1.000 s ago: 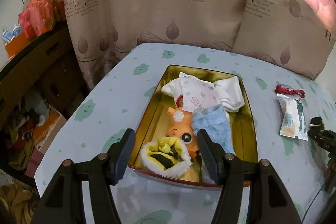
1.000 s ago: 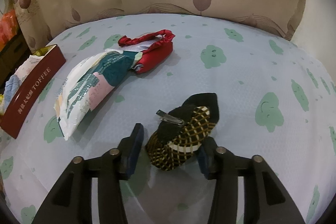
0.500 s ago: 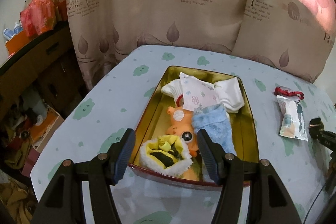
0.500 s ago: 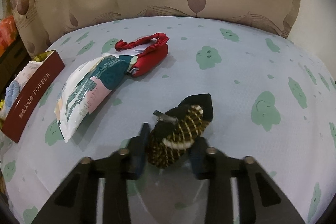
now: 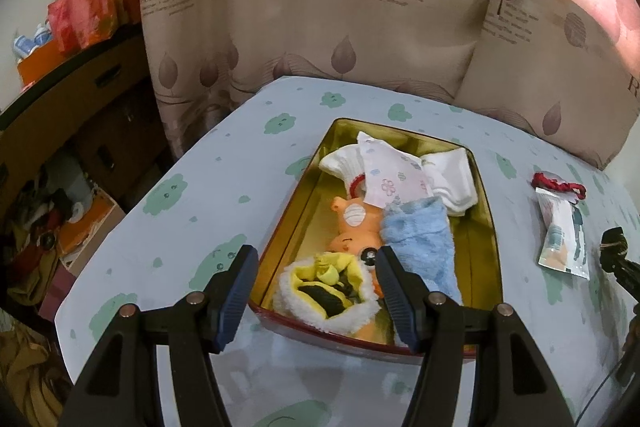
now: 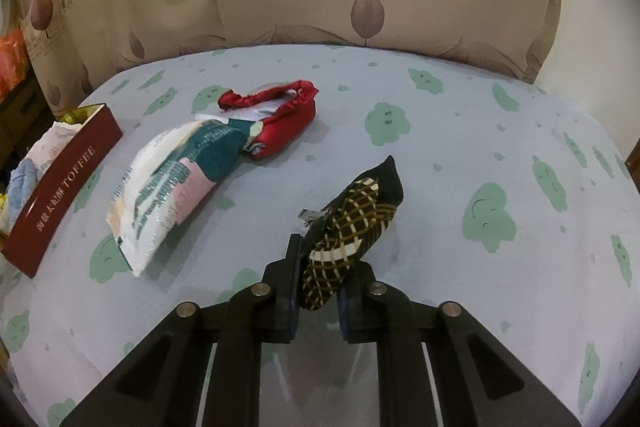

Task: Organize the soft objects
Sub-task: 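Carry the black-and-gold slipper into the tin and open the right tool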

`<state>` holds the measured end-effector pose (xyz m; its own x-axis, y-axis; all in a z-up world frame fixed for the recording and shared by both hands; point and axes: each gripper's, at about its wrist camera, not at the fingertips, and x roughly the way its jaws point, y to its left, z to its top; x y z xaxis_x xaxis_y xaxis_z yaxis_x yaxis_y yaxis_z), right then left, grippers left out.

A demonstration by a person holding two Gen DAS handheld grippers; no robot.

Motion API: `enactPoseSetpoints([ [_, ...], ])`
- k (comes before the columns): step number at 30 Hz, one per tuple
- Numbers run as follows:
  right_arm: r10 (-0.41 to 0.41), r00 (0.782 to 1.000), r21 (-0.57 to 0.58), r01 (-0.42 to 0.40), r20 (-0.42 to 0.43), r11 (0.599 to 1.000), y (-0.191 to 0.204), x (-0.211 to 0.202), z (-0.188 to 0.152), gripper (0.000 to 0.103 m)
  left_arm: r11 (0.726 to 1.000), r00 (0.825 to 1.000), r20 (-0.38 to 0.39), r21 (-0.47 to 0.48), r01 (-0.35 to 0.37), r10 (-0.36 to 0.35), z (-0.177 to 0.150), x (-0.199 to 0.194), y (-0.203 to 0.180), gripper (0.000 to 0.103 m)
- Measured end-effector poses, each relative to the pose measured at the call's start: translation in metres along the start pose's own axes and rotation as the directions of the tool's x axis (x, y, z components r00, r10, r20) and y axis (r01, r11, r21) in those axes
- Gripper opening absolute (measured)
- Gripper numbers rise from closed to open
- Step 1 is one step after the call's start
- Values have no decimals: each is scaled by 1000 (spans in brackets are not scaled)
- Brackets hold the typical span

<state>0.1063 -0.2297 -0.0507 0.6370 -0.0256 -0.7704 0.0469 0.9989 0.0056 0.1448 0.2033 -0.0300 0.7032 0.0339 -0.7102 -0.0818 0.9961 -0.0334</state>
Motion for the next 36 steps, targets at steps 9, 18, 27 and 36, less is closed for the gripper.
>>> enactPoseSetpoints([
  [9,46,997,-69,-42,54,997,35,-26,22,13,1000,1000,-18,7,-11,11,-1,3,0,62],
  [18,170,985,-174,-160,43,972,110,-31,43,13,1000,1000,-11,-28,-6,6,1,1,7,62],
  [27,307,952,-276,-296,-3,915,204,-26,62,13,999,1000,-9,-39,-3,3,3,-2,12,62],
  [36,371,928,-336,-359,-28,871,278,-17,81,13,998,1000,-6,-62,-7,6,4,-3,14,62],
])
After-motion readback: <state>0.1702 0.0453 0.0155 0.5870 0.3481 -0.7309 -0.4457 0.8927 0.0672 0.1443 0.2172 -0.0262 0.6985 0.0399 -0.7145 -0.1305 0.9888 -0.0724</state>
